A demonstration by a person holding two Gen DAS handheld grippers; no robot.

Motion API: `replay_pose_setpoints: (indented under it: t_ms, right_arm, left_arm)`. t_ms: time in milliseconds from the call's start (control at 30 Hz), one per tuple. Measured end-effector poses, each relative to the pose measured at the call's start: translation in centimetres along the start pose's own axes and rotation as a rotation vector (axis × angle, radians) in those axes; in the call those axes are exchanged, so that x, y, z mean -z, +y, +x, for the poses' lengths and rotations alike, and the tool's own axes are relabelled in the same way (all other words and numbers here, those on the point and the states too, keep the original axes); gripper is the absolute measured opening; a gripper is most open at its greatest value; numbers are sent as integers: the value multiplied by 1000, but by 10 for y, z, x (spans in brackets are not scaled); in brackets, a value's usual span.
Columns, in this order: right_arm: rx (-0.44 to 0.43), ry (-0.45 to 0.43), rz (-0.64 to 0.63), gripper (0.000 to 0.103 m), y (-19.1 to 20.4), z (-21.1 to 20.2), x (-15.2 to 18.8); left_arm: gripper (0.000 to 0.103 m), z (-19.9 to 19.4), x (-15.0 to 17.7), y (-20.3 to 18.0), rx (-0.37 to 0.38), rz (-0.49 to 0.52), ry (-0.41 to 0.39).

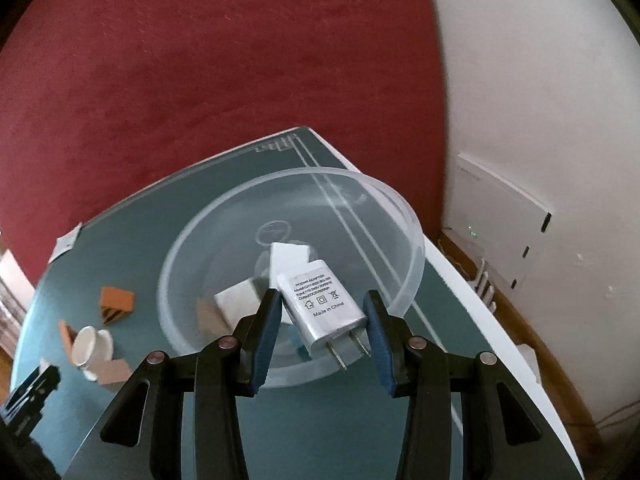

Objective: Organize rigid objects
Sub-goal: 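Carry the white charger into the clear bowl and open the right gripper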

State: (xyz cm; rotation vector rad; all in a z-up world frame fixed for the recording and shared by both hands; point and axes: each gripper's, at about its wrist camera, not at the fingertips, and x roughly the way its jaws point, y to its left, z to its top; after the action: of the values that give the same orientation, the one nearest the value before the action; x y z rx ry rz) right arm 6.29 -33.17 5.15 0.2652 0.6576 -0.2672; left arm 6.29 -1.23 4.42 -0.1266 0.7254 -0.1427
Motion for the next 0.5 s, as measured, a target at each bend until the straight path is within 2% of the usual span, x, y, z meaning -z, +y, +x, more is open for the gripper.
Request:
replay_pose_setpoints:
  t_ms: [200,500]
  right_arm:
    - [36,-38,-48,44,8,5,-7]
    - [24,-37,-29,44,2,4,2]
  left_arm:
    - [65,1,1,-2,-1,4,5]
    - [65,4,3,-2,-4,14,13]
